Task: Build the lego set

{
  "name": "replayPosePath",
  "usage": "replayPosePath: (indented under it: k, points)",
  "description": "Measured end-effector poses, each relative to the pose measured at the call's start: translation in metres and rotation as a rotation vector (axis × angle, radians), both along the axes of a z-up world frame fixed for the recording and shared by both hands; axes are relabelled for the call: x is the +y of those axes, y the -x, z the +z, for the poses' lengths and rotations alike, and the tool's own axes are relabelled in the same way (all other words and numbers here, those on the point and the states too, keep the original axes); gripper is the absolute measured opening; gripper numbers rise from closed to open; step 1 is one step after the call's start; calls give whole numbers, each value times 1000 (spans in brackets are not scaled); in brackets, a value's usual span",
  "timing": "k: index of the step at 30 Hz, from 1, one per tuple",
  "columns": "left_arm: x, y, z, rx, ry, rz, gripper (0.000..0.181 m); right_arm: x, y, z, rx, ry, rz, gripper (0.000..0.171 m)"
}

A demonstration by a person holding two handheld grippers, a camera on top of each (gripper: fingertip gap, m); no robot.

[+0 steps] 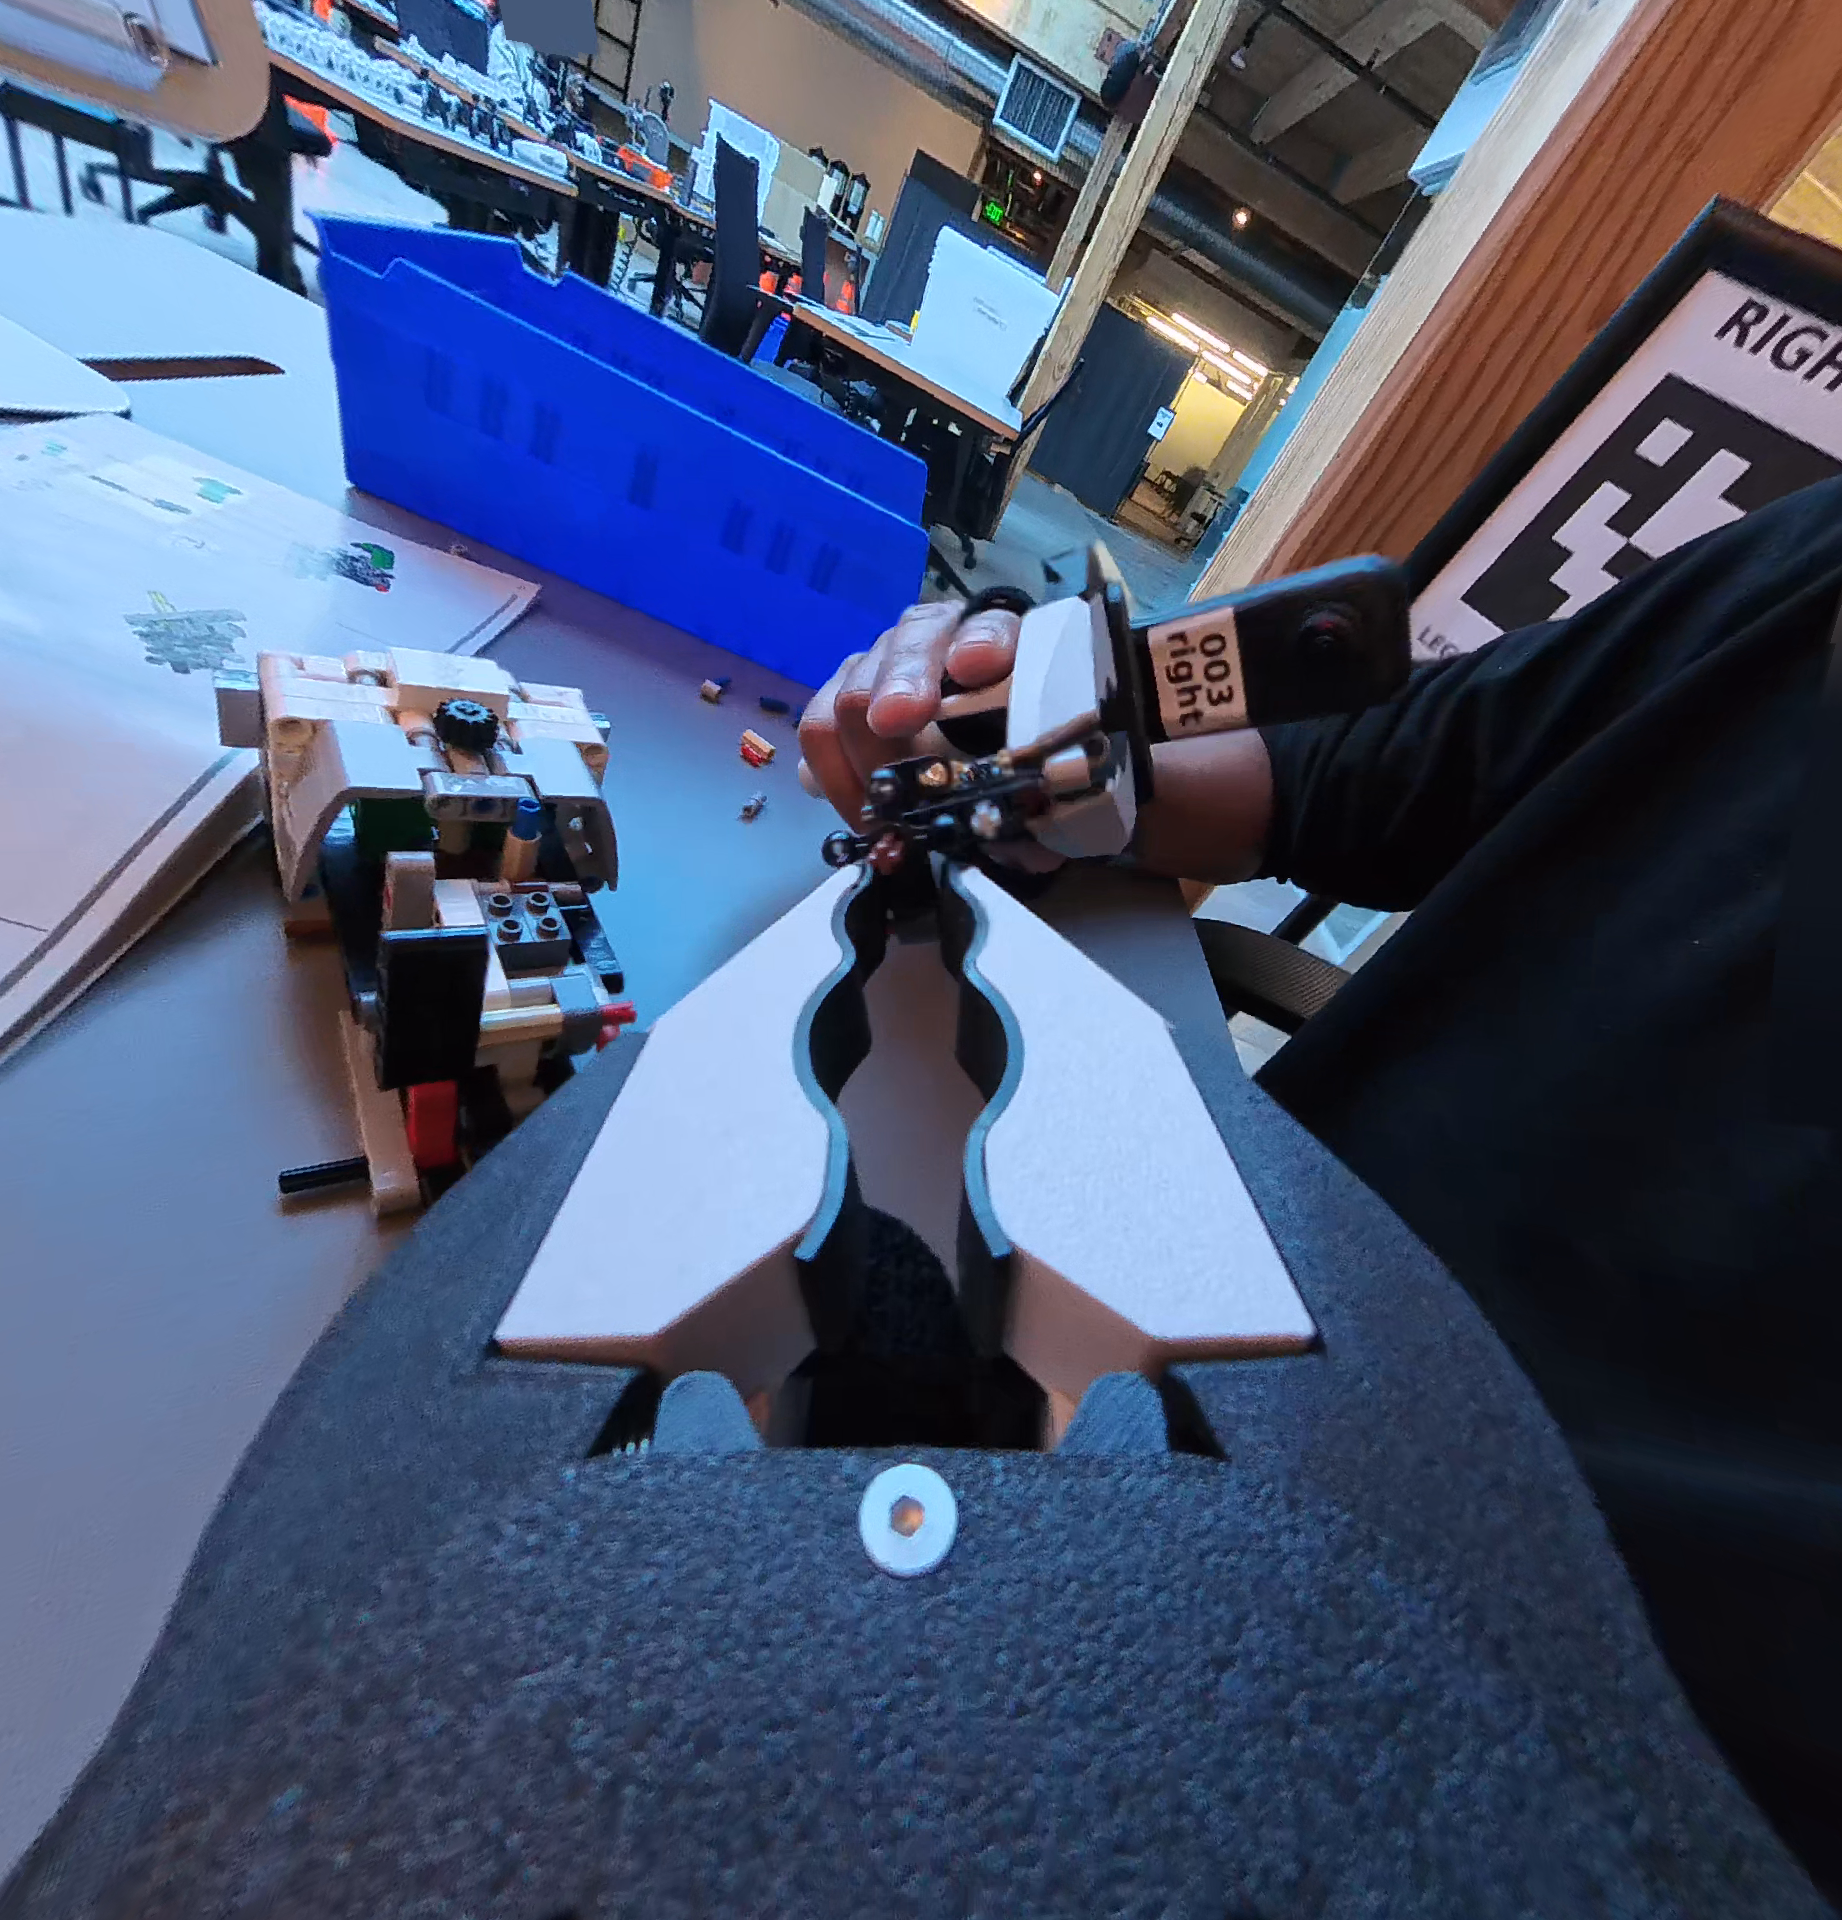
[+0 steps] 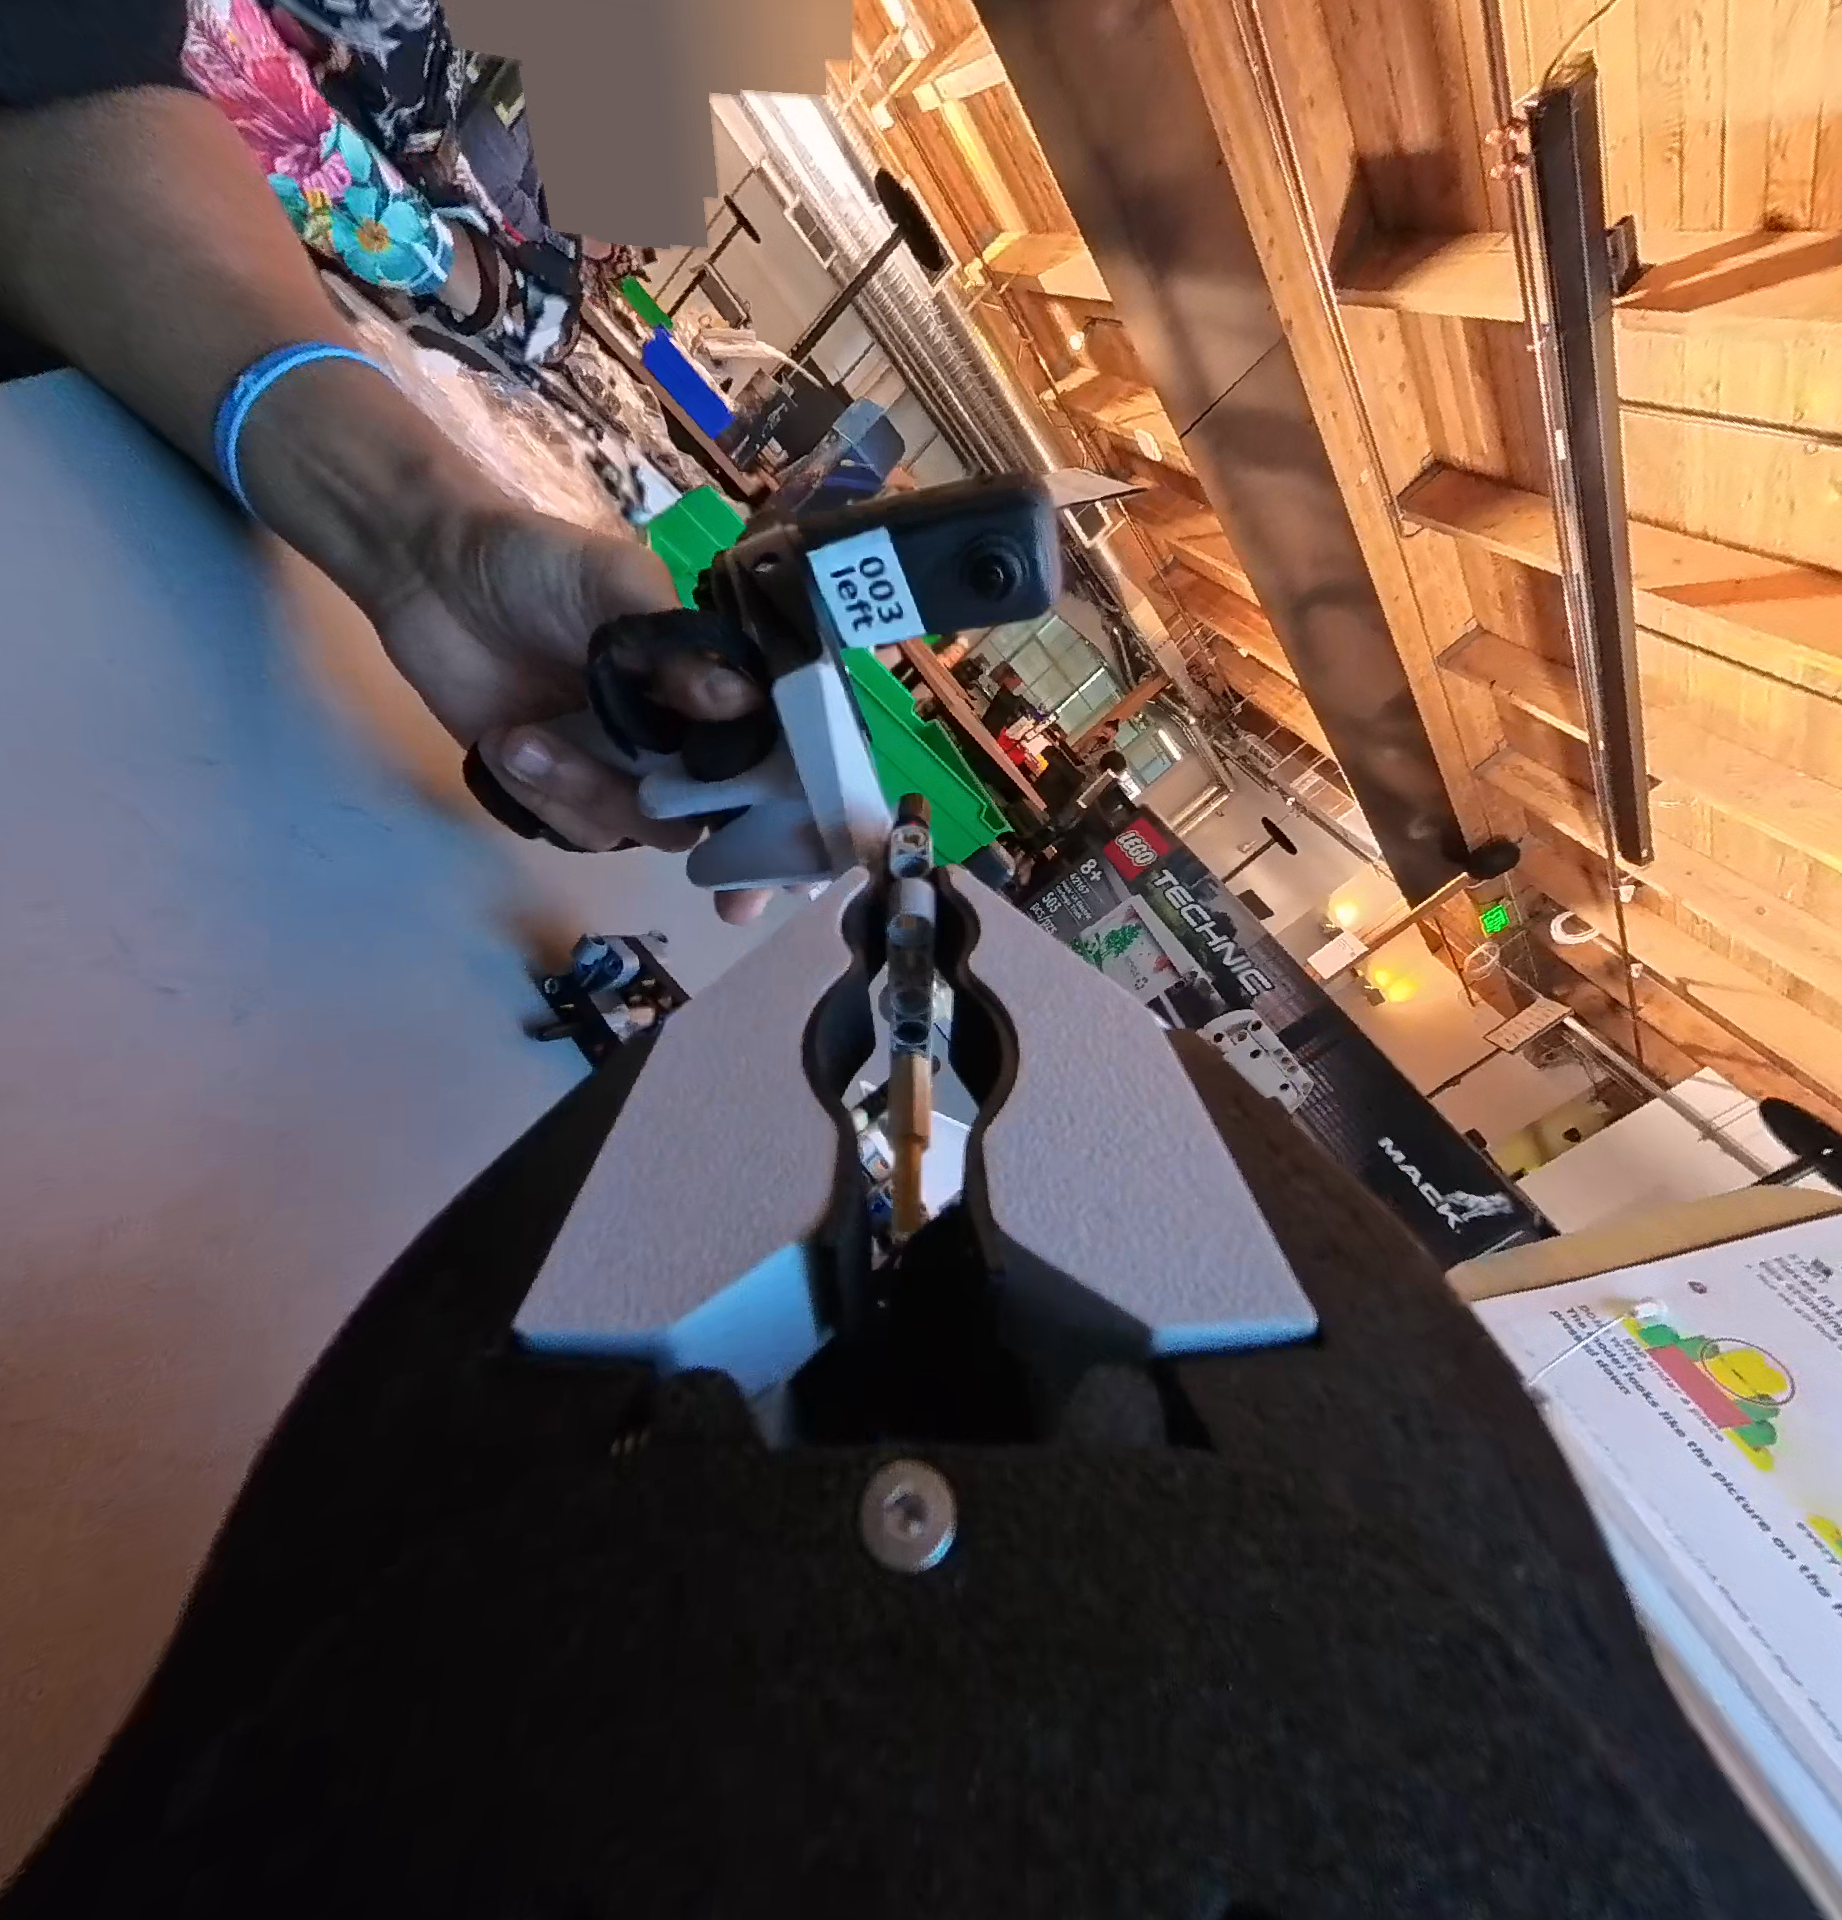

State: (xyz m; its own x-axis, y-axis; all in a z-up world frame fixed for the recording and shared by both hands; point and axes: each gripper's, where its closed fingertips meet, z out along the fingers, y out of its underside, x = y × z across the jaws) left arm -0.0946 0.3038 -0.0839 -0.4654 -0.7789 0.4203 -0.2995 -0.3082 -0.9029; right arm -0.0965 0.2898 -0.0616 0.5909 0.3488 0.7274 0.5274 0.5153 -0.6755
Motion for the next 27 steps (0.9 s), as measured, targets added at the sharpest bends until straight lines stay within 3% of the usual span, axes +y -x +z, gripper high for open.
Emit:
replayPosePath:
  k: [12, 19, 27]
  points:
    - [-10, 2, 7, -38, -104, -2, 42, 1, -7, 3, 19, 6, -2, 6]
    - [-8, 5, 9, -16, 28, -28, 32, 0, 0, 0, -69, -40, -18, 6]
    - [-12, 7, 11, -19, 73, -76, 40, -3, 2, -1, -123, -69, -25, 6]
